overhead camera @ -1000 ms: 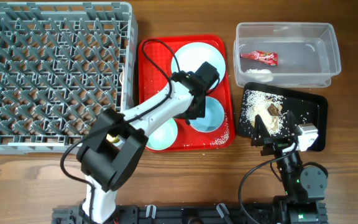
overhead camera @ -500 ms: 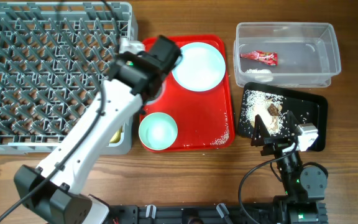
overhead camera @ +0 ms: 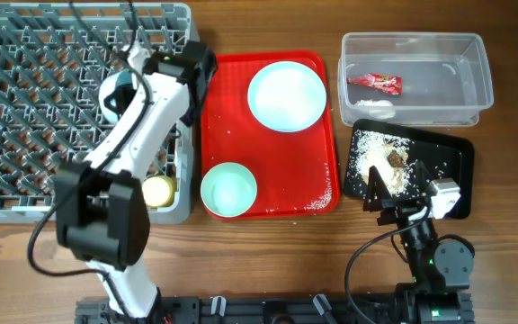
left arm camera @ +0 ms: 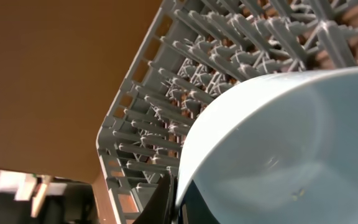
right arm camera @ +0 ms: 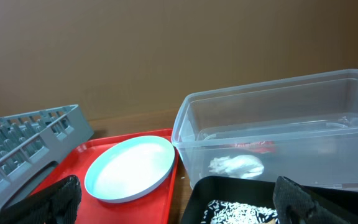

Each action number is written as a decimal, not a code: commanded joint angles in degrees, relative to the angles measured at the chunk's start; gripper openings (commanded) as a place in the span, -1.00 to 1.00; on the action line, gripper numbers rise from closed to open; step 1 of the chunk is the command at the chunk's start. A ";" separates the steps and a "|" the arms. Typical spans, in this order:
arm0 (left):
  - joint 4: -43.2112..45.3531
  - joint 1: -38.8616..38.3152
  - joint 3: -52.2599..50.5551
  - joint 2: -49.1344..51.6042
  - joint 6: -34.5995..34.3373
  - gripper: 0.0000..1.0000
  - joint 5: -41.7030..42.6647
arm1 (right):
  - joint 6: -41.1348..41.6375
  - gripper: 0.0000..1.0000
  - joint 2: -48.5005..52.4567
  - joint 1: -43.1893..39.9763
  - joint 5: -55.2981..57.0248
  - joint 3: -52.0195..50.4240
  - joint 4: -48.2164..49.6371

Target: Sort waste into correct bins and load items into the dishwasher rack

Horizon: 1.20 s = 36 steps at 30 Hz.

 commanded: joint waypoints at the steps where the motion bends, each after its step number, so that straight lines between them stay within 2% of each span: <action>1: -0.07 -1.53 -0.26 4.87 -1.64 -0.92 -2.27 | 0.09 0.99 -0.68 -0.24 -1.16 -0.15 0.35; 4: -1.97 -2.93 -0.24 5.79 -1.66 -0.92 -2.56 | 0.11 0.99 -0.68 -0.24 -1.18 -0.15 0.35; 7: -8.11 -4.28 -0.24 4.42 -6.16 -0.92 -6.38 | 0.11 0.99 -0.68 -0.24 -1.16 -0.15 0.33; 9: -9.99 -4.28 -0.24 4.15 -6.36 -0.92 -6.29 | 0.11 0.99 -0.68 -0.24 -1.16 -0.15 0.35; 14: -10.16 -4.28 -0.26 4.22 -7.85 -0.92 -3.02 | 0.13 0.99 -0.68 -0.24 -1.16 -0.15 0.33; 23: -10.64 -1.84 -0.26 4.22 -7.78 -0.92 -4.39 | 0.11 0.99 -0.68 -0.24 -1.16 -0.15 0.35; 29: -9.97 -4.26 -0.26 4.28 -7.80 -0.92 -1.81 | 0.11 1.00 -0.68 -0.24 -1.16 -0.15 0.33; 36: -15.45 -4.35 -0.24 4.04 -7.80 -0.92 -11.08 | 0.13 0.99 -0.68 -0.24 -1.16 -0.15 0.33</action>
